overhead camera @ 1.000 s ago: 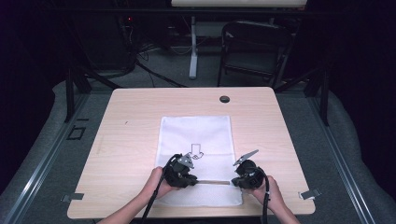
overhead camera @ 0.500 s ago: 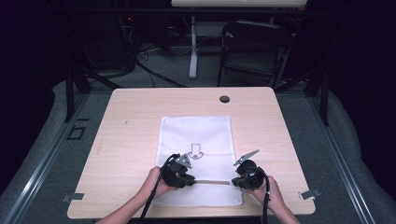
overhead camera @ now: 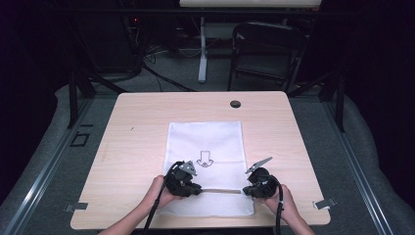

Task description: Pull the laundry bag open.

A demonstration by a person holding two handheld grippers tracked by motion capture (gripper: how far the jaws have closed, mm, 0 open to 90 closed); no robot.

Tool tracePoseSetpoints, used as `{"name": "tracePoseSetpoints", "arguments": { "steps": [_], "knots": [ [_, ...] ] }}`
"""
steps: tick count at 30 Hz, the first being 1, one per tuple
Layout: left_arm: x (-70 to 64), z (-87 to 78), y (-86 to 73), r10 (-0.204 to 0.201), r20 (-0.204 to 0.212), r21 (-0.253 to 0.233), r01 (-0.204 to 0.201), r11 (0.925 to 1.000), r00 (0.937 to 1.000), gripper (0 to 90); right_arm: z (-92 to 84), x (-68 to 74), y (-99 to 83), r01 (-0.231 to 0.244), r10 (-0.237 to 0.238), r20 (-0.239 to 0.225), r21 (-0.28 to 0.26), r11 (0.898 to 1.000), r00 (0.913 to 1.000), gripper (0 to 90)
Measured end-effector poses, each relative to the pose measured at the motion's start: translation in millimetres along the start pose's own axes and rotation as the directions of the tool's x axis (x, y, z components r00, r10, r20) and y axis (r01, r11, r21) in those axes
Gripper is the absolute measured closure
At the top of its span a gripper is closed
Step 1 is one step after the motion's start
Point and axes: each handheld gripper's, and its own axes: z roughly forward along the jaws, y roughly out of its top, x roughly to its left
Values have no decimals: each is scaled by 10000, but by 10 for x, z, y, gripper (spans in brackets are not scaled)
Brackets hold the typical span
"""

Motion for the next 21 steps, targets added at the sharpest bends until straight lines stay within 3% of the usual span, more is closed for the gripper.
{"name": "tracePoseSetpoints", "arguments": {
  "steps": [2,9,11,21],
  "knots": [
    [8,-13,-11,-33,184,-120,35,9999,9998,814,-13,-11,11,228,-229,20,211,9995,9997,900],
    [18,-47,-36,4,91,-101,-3,9999,10000,814,-12,5,20,329,-333,143,275,9991,9993,900],
    [16,-63,-51,-23,-100,-11,23,10000,9999,814,-8,10,20,320,-324,174,235,9992,9993,900],
    [39,-124,-107,-130,-67,-102,130,9999,9999,814,-2,20,22,297,-301,188,183,9994,9994,900]
  ]
}}
